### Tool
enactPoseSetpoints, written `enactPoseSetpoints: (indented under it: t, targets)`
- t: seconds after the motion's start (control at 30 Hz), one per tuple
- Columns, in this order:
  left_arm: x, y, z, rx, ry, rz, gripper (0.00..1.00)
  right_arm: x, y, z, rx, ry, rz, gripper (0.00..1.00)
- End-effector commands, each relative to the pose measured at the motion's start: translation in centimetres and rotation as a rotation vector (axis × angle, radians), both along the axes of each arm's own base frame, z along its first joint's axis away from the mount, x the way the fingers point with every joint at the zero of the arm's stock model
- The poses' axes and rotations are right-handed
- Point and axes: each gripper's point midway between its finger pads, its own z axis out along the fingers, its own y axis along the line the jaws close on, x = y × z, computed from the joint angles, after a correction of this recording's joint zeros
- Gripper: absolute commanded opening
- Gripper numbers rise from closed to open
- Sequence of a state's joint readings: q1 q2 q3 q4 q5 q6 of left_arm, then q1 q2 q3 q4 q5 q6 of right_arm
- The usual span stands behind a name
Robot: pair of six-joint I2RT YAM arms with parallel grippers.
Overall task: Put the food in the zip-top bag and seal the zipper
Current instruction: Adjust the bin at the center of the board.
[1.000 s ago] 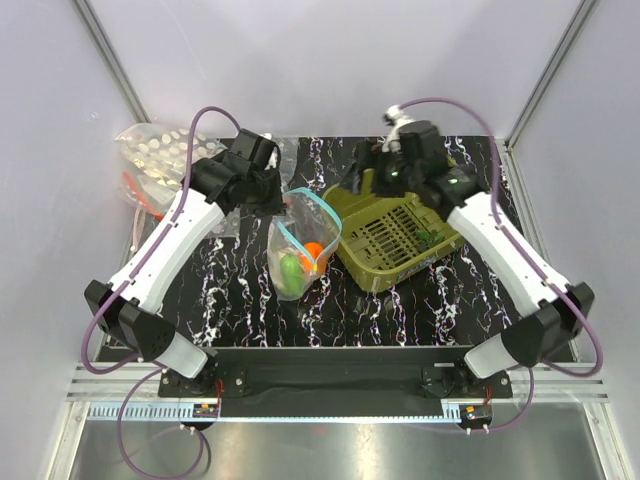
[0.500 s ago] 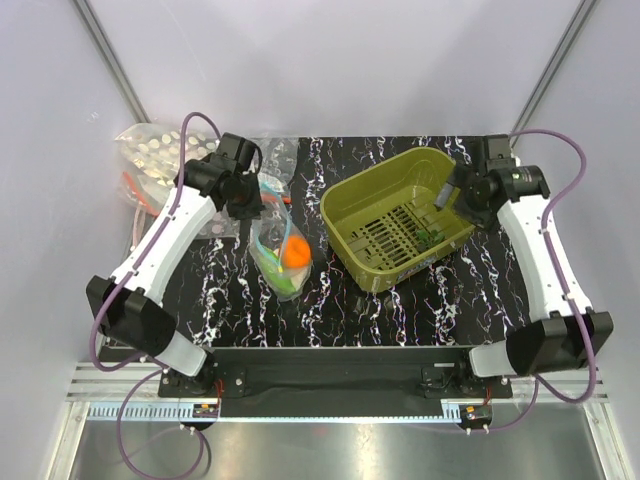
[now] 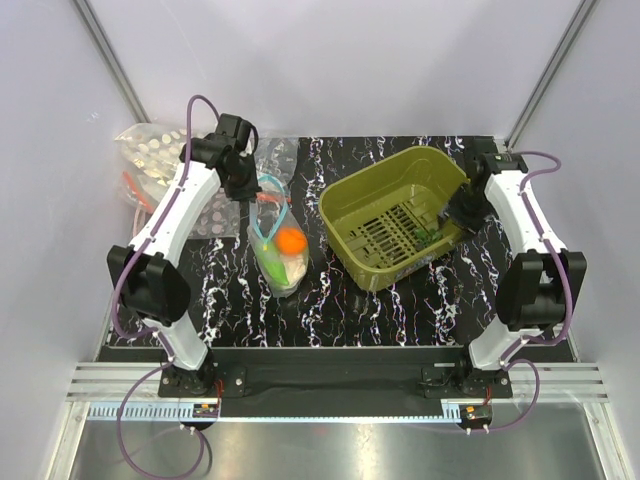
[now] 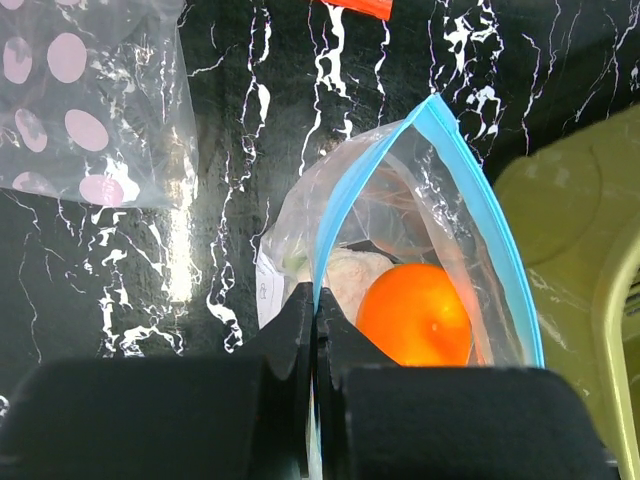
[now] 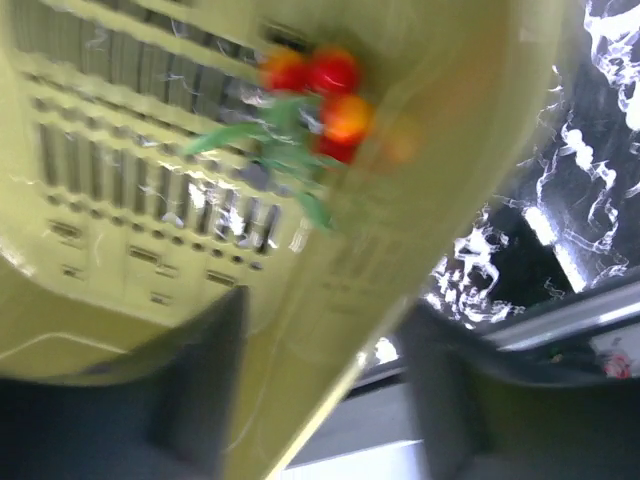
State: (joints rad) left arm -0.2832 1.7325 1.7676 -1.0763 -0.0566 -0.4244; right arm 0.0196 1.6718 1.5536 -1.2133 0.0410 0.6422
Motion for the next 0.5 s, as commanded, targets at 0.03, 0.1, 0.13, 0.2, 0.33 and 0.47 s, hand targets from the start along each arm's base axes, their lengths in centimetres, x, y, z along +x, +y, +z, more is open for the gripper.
enactPoseSetpoints:
  t: [0.03, 0.1, 0.13, 0.2, 0.33, 0.47]
  targets:
    - [0.2, 0.0, 2.8, -0.014, -0.082, -0.033, 0.0, -0.2, 1.0, -0.4, 0.053, -0.016, -0.017, 0.32]
    - [-0.3, 0.1, 2.8, -0.015, -0.083, -0.039, 0.0, 0.4, -0.3, 0.4, -0.022, -0.046, 0.001, 0.07]
    - [-0.4, 0.2, 2.9, -0.017, -0.085, -0.036, 0.0, 1.0, -1.1, 1.6, -0.071, -0.073, 0.056, 0.0]
    - [-0.8, 0.2, 3.2, -0.022, -0.092, -0.036, 0.0, 1.4, -2.1, 2.4, -0.136, -0.081, 0.123, 0.0]
    - [-1.4, 0.3, 3.9, -0.027, -0.101, -0.028, 0.0, 2.0, -5.3, 4.9, -0.327, -0.106, 0.243, 0.0]
    - [-1.9, 0.1, 4.4, -0.062, -0.11, -0.007, 0.0, 3.6, -5.7, 7.2, -0.375, -0.178, 0.283, 0.0]
